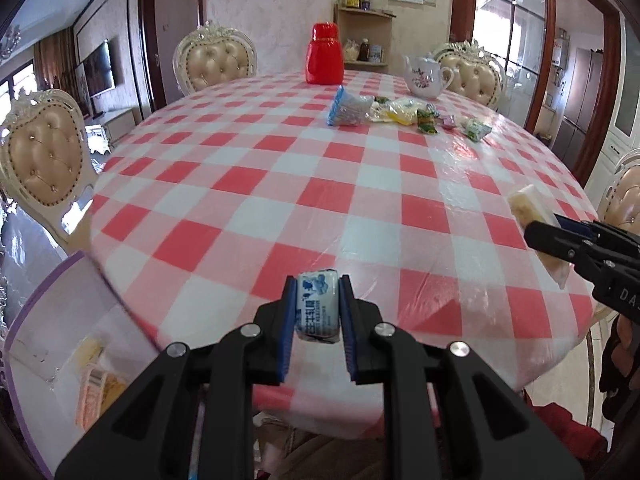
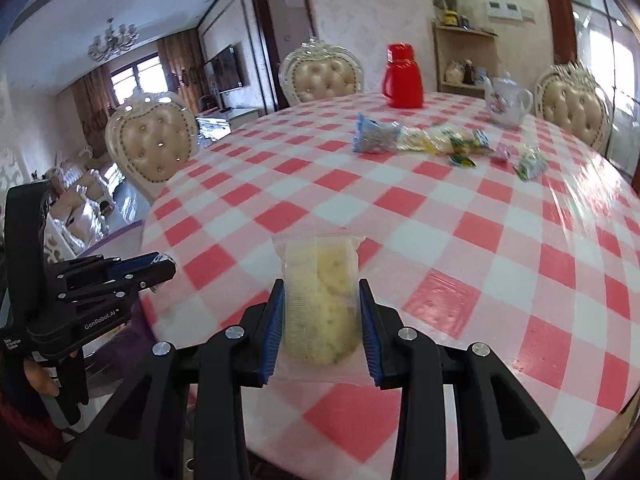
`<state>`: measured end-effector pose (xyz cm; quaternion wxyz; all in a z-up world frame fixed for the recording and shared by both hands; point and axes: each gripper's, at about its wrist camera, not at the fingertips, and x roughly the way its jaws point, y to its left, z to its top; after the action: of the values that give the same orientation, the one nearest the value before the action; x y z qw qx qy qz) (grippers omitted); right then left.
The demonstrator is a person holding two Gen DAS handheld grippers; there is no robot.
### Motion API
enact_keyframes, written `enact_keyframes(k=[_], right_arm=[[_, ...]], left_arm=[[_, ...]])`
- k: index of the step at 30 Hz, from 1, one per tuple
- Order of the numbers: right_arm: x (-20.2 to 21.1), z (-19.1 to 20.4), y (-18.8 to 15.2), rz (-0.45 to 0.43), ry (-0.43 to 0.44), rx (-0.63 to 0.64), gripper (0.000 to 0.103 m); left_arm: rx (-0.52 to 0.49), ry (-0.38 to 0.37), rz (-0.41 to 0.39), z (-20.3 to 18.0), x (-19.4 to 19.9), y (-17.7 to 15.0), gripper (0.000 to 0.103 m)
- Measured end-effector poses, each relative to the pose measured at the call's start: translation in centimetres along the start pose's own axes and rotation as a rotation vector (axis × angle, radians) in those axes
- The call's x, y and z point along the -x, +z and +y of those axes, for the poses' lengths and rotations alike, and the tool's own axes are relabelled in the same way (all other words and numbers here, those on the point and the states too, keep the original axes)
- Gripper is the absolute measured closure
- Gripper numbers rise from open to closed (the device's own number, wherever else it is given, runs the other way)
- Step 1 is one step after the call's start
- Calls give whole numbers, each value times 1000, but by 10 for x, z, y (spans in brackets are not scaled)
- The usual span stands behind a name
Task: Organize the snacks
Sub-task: 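Carry bottle and cake pack over the clear box and open both tools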
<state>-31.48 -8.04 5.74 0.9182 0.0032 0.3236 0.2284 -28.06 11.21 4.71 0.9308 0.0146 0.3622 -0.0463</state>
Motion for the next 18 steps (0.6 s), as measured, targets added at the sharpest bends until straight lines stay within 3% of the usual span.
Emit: enact_keyframes(k=[7,13,18], right_arm=[[0,48,5,2,46,96,68],[-14,99,7,33,139,188,68],[-27,142,8,63,205,272,68]], left_arm=[[55,60,-41,45,26,-13,82],[124,150,-18,99,37,-36,82],[178,212,-32,132,43,-37,82]])
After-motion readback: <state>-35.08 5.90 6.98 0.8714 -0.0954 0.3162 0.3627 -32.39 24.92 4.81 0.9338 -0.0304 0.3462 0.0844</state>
